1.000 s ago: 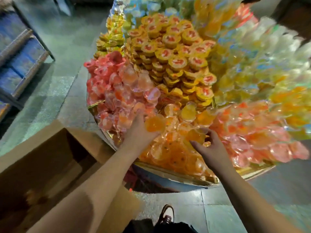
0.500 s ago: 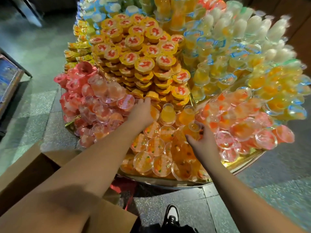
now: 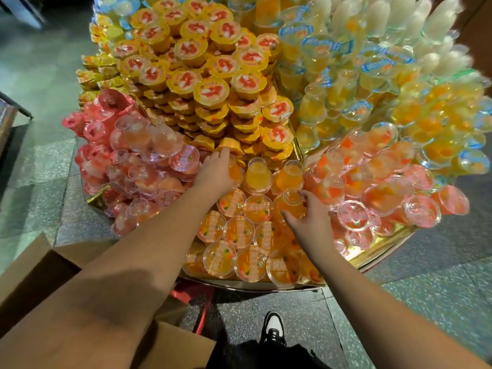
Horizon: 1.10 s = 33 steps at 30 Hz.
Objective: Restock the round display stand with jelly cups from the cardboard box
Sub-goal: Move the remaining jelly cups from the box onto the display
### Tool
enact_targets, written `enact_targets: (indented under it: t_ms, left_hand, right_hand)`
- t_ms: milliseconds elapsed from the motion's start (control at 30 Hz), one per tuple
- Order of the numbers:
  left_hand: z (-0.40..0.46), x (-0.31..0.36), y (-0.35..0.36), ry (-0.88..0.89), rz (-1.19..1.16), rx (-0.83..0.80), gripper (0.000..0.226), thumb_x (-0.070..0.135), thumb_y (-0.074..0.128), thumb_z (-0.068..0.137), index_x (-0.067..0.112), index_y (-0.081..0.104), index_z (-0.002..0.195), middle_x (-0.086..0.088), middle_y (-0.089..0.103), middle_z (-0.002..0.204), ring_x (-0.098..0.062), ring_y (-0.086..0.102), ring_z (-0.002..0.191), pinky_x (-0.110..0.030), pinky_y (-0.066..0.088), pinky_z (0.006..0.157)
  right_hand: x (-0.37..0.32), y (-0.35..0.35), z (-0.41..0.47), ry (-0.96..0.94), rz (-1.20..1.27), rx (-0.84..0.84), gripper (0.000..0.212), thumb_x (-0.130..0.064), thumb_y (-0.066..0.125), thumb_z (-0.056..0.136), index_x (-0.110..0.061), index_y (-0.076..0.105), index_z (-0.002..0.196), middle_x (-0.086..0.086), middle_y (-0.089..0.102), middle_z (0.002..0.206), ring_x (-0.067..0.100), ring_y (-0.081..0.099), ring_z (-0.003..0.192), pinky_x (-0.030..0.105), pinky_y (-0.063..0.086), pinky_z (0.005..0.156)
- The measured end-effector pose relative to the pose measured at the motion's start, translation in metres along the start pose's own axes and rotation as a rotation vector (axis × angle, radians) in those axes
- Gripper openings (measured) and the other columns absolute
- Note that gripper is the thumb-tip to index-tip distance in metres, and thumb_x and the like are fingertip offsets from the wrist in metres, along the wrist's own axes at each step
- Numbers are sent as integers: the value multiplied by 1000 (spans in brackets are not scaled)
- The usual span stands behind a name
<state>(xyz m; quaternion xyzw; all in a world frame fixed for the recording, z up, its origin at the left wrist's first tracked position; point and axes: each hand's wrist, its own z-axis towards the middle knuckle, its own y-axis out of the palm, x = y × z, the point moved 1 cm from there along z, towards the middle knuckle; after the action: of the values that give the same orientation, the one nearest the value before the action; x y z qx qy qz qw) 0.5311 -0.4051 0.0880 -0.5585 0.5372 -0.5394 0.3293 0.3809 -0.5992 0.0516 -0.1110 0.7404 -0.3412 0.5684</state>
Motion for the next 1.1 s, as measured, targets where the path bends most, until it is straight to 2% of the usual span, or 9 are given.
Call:
enact_targets:
  t_ms: [300, 467, 600, 767, 833, 900, 967, 1000, 1100]
  left_hand:
    - [-5, -10, 13, 13, -201, 78, 86, 20, 74, 87, 14, 20, 154, -11, 31, 156, -30, 30, 143, -44, 33, 114]
    - [-12, -15, 12, -29, -275, 62, 93, 21, 76, 86, 18, 14, 156, -11, 27, 158, -32, 33, 143, -45, 37, 111]
    - [-21, -18, 9, -65, -320, 65, 93, 21, 76, 86, 16, 15, 156, -13, 23, 159, -33, 29, 145, -46, 35, 113]
    - [-49, -32, 3, -89, -403, 96, 88, 27, 75, 86, 16, 20, 155, -10, 25, 160, -30, 36, 142, -48, 40, 112]
    - [-69, -38, -6, -86, -484, 148, 78, 25, 72, 89, 17, 28, 153, -8, 33, 155, -26, 45, 134, -46, 44, 108]
    - [-96, -47, -19, -82, -570, 221, 68, 23, 70, 90, 19, 35, 148, -6, 46, 141, -22, 54, 122, -40, 49, 100]
    - [-128, -67, -34, -103, -657, 270, 65, 29, 69, 91, 24, 35, 146, 3, 52, 130, -14, 56, 111, -26, 50, 88]
    - [-145, -80, -41, -128, -702, 283, 65, 35, 69, 91, 28, 34, 146, 7, 52, 129, -11, 56, 109, -24, 48, 86]
    - [-196, -126, -56, -235, -821, 353, 62, 63, 67, 79, 46, 39, 131, 6, 52, 129, -11, 56, 108, -36, 49, 93]
  right_hand:
    - [0, 1, 0, 18, -51, 6, 73, -45, 78, 80, -22, 46, 142, -2, 55, 140, 22, 51, 129, 52, 45, 104]
    - [-2, -2, -4, 28, -68, -7, 79, -44, 80, 78, -22, 43, 143, -2, 53, 142, 22, 50, 130, 54, 45, 104]
    - [-5, -6, -10, 27, -69, -20, 81, -38, 81, 79, -20, 39, 145, 0, 49, 144, 22, 48, 132, 53, 44, 107]
    - [-12, -18, -27, 26, -26, 52, 66, -33, 71, 85, -19, 41, 142, 4, 48, 139, 24, 48, 128, 52, 44, 106]
    - [-25, -23, -38, 8, 13, 97, 55, -32, 65, 87, -19, 43, 136, 2, 48, 131, 24, 49, 123, 53, 46, 103]
    - [-45, -23, -48, -43, 22, 101, 48, -29, 63, 90, -17, 45, 132, 1, 46, 126, 23, 49, 120, 49, 46, 102]
    - [-75, -14, -56, -147, 16, 67, 43, -27, 64, 91, -15, 48, 129, 0, 45, 120, 21, 49, 117, 42, 46, 98]
    - [-93, -3, -60, -205, 13, 31, 41, -26, 64, 91, -15, 50, 128, -2, 46, 117, 19, 50, 114, 38, 45, 95]
    - [-146, 43, -75, -338, -23, -145, 36, -25, 64, 93, -13, 54, 125, -5, 49, 112, 14, 51, 104, 28, 41, 86]
